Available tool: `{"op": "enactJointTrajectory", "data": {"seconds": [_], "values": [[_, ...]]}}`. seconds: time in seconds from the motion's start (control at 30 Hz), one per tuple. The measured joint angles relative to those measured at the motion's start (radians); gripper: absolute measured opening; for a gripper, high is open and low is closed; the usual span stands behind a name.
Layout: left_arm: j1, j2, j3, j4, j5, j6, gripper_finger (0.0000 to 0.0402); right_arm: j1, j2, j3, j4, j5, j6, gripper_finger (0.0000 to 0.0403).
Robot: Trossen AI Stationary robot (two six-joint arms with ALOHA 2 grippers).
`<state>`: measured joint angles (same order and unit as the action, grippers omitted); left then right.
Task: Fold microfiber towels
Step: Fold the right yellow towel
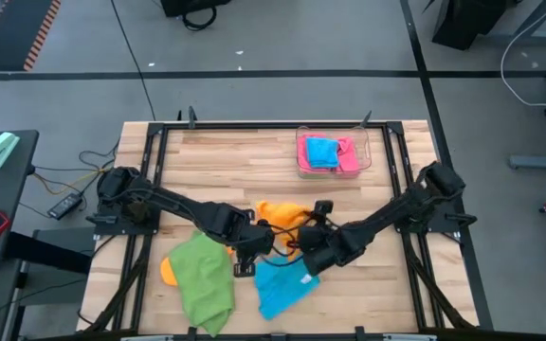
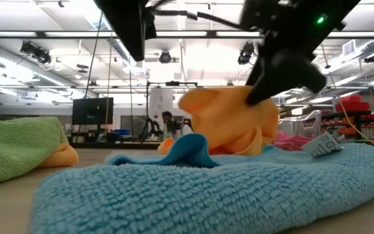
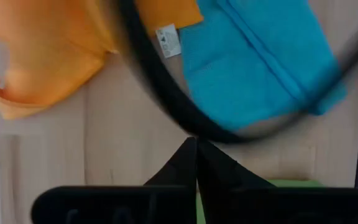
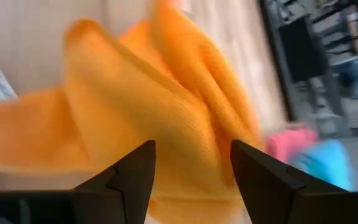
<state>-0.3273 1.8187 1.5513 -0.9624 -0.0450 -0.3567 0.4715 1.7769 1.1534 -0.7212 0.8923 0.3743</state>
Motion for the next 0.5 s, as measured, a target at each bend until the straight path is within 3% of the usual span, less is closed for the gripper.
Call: {"op": "enactJointTrajectory", "data": {"seconds": [0.1, 0.3, 0.5], "values": [[-0.014, 0.000, 0.000, 0.000, -0.001, 0.000, 0.0007, -0.007, -0.050, -0.009, -0.086, 0.009, 0.038, 0.0217], [-0.019, 0.000, 0.000, 0.027, -0.035, 0.041, 0.0035, 0.017, -0.122, -0.077, -0.011, -0.072, 0.039, 0.0217], [-0.025, 0.009, -0.087, 0.202, -0.102, 0.107, 0.0073, 0.070, -0.177, -0.145, -0.008, -0.092, 0.118, 0.0217]]}}
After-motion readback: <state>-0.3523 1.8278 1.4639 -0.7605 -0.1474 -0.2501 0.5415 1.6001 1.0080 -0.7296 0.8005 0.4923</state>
